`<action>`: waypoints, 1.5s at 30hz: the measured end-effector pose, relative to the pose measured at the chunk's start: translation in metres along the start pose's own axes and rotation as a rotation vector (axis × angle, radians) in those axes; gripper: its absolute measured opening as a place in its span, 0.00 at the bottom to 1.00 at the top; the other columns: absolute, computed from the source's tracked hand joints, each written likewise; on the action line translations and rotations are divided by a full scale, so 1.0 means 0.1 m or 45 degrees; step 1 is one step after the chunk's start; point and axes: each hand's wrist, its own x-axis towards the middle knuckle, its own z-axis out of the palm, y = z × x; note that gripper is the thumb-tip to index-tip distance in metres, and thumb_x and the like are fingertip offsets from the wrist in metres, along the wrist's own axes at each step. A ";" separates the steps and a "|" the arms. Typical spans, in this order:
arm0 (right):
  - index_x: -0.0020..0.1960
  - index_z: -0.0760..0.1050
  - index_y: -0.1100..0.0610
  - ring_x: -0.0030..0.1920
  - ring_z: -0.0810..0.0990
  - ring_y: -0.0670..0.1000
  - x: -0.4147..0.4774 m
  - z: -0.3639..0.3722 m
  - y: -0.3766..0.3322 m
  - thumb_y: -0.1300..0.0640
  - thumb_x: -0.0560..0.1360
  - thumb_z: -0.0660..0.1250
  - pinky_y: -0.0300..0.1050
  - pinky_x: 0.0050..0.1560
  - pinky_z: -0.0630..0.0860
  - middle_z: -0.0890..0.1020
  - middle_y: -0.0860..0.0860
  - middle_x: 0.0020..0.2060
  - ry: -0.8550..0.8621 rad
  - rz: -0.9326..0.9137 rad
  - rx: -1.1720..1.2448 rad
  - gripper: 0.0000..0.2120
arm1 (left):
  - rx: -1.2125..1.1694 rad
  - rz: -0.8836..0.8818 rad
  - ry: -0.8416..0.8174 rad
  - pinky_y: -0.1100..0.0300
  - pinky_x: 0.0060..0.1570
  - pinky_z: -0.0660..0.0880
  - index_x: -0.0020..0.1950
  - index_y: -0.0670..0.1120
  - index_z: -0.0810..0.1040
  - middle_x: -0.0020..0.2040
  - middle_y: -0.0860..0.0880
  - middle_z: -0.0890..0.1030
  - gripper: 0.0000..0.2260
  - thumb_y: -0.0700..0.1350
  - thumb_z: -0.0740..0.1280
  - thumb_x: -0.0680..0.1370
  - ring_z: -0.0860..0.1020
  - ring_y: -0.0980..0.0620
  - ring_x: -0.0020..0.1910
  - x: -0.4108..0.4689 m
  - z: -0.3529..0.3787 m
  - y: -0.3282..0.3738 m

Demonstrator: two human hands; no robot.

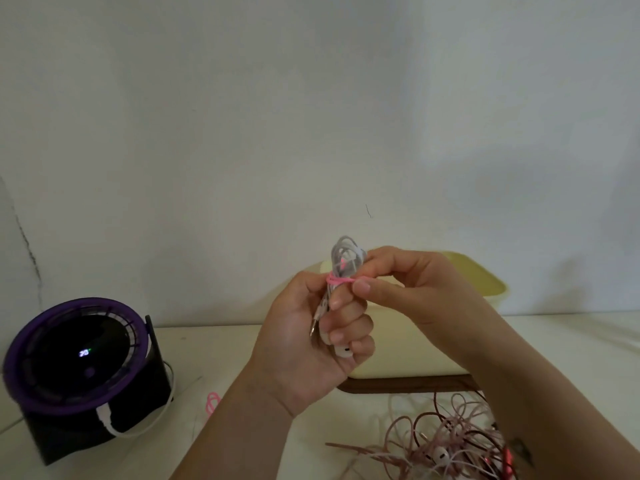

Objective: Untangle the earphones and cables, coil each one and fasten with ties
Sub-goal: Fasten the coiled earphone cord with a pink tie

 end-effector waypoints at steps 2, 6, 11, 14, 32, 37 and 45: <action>0.37 0.84 0.53 0.56 0.80 0.43 -0.01 0.00 -0.05 0.55 0.62 0.72 0.35 0.52 0.75 0.84 0.49 0.51 -0.063 -0.035 0.041 0.04 | -0.084 -0.111 -0.189 0.62 0.30 0.65 0.30 0.43 0.72 0.23 0.51 0.63 0.13 0.46 0.60 0.73 0.60 0.54 0.24 -0.01 -0.01 0.01; 0.37 0.84 0.54 0.45 0.83 0.45 -0.03 0.02 -0.09 0.58 0.63 0.72 0.34 0.47 0.76 0.86 0.50 0.40 -0.142 -0.050 0.088 0.04 | -0.152 -0.207 -0.327 0.60 0.33 0.66 0.33 0.41 0.73 0.25 0.50 0.63 0.14 0.46 0.57 0.76 0.61 0.53 0.26 -0.01 -0.07 0.01; 0.37 0.84 0.53 0.42 0.85 0.50 -0.05 0.02 -0.12 0.54 0.63 0.73 0.44 0.50 0.80 0.86 0.51 0.37 0.012 -0.020 -0.102 0.05 | 0.074 -0.176 -0.074 0.63 0.28 0.67 0.29 0.44 0.73 0.22 0.50 0.65 0.16 0.49 0.58 0.74 0.63 0.55 0.22 -0.03 -0.02 0.05; 0.38 0.84 0.54 0.41 0.85 0.52 -0.05 0.02 -0.13 0.53 0.64 0.75 0.45 0.48 0.80 0.86 0.50 0.35 0.102 0.010 -0.238 0.05 | 0.480 0.039 0.181 0.62 0.30 0.72 0.40 0.45 0.78 0.30 0.47 0.73 0.17 0.57 0.59 0.73 0.72 0.53 0.27 -0.01 0.00 0.06; 0.38 0.83 0.58 0.38 0.85 0.46 -0.06 0.06 -0.15 0.57 0.69 0.73 0.35 0.44 0.79 0.85 0.49 0.34 0.137 0.079 -0.224 0.04 | 0.239 0.432 0.356 0.65 0.28 0.77 0.39 0.41 0.78 0.34 0.47 0.79 0.06 0.43 0.64 0.69 0.78 0.54 0.30 -0.02 0.15 0.01; 0.38 0.83 0.57 0.40 0.85 0.48 -0.07 0.09 -0.18 0.57 0.68 0.74 0.40 0.45 0.80 0.86 0.49 0.34 0.179 0.036 -0.212 0.03 | 0.391 0.511 0.406 0.65 0.28 0.75 0.42 0.42 0.79 0.37 0.48 0.80 0.07 0.44 0.64 0.70 0.77 0.53 0.34 -0.01 0.12 0.05; 0.44 0.80 0.54 0.36 0.83 0.54 -0.06 0.13 -0.14 0.55 0.68 0.73 0.50 0.43 0.77 0.85 0.51 0.34 0.256 0.022 -0.169 0.06 | 0.708 0.549 0.372 0.50 0.52 0.74 0.39 0.52 0.84 0.41 0.47 0.82 0.08 0.51 0.67 0.67 0.78 0.49 0.45 -0.03 0.08 0.03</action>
